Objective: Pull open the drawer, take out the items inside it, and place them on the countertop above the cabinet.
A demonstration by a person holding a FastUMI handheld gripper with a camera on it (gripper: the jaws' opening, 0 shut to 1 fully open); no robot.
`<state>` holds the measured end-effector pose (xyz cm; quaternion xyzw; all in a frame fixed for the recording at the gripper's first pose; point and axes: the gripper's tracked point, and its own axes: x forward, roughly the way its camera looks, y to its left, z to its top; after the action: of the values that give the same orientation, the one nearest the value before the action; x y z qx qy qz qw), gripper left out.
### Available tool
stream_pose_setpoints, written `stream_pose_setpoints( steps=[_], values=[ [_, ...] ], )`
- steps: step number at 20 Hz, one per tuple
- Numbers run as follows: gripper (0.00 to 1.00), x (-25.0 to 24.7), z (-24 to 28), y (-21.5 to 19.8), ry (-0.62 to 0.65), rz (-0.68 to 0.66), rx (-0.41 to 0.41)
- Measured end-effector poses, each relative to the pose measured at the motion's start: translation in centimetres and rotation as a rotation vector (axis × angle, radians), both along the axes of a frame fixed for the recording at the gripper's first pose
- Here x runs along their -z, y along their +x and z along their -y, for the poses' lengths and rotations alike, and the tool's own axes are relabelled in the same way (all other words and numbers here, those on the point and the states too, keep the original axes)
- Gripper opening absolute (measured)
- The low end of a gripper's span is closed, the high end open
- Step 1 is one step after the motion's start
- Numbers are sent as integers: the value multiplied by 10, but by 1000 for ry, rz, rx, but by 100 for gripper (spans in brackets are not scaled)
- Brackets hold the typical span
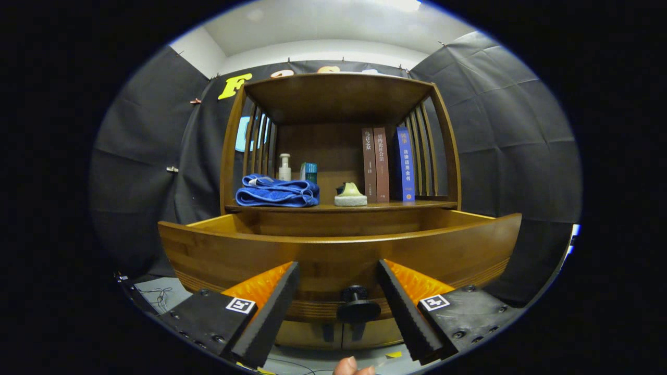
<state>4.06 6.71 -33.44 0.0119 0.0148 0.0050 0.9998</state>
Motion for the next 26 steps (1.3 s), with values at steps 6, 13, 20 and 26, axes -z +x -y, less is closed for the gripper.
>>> stream_pose_setpoints(
  steps=[6, 13, 20, 26],
  values=[
    [99, -6, 0, 35, 16, -16, -3],
    [99, 0, 0, 81, 17, -44, -7],
    [99, 7, -2, 125, -40, -80, -11],
    [99, 9, -4, 157, -40, -95, -5]
  ],
)
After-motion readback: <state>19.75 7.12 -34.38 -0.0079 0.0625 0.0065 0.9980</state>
